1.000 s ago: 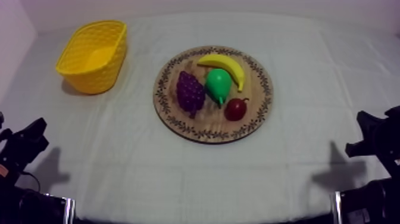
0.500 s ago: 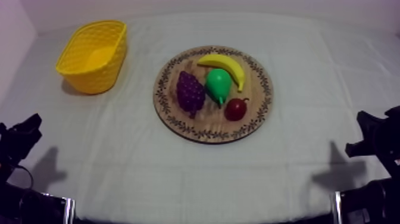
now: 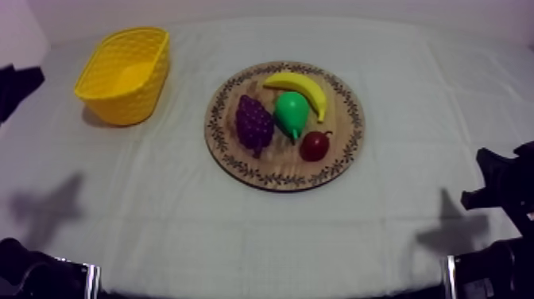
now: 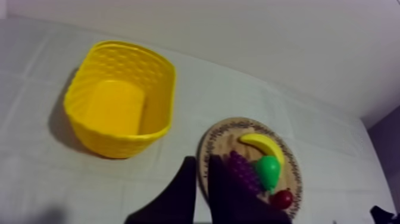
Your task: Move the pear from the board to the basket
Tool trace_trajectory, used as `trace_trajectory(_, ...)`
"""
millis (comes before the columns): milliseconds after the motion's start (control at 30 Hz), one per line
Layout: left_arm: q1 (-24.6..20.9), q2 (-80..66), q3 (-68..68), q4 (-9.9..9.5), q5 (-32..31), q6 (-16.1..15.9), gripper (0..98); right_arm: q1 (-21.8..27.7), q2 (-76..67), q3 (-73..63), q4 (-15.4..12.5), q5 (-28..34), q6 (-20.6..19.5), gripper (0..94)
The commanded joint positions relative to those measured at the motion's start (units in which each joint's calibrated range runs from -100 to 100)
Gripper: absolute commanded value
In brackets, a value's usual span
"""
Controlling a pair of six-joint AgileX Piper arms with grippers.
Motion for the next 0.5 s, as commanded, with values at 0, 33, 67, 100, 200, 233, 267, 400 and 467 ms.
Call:
trace_trajectory(0, 3.2, 8.9, -8.4, -0.67, 0.8, 2.0, 8.3, 0.0, 0.0, 0.0, 0.0, 0.0, 0.0, 0.3)
trace_trajectory(33, 4.4, 10.8, -9.8, -1.08, 1.1, 2.6, 8.3, 0.0, 0.0, 0.0, 0.0, 0.0, 0.0, 0.3)
trace_trajectory(67, 5.6, 12.6, -11.3, -1.51, 1.5, 3.4, 8.3, 0.0, 0.0, 0.0, 0.0, 0.0, 0.0, 0.3)
trace_trajectory(100, 6.7, 14.5, -12.7, -1.91, 2.0, 4.1, 8.4, 0.0, 0.0, 0.0, 0.0, 0.0, 0.0, 0.3)
trace_trajectory(200, 9.5, 20.1, -16.7, -2.6, 3.1, 5.7, 8.5, 0.0, 0.0, 0.0, 0.0, 0.0, 0.0, 0.3)
trace_trajectory(233, 10.4, 22.0, -17.8, -2.71, 3.3, 6.2, 8.5, 0.0, 0.0, 0.0, 0.0, 0.0, 0.0, 0.3)
trace_trajectory(267, 11.1, 23.8, -18.7, -2.79, 3.4, 6.7, 8.5, 0.0, 0.0, 0.0, 0.0, 0.0, 0.0, 0.3)
trace_trajectory(400, 14.4, 31.1, -22.3, -3.07, 3.9, 8.6, 8.6, 0.0, 0.0, 0.0, 0.0, 0.0, 0.0, 0.3)
trace_trajectory(467, 15.8, 34.7, -24.1, -3.1, 4.0, 9.4, 8.7, 0.0, 0.0, 0.0, 0.0, 0.0, 0.0, 0.3)
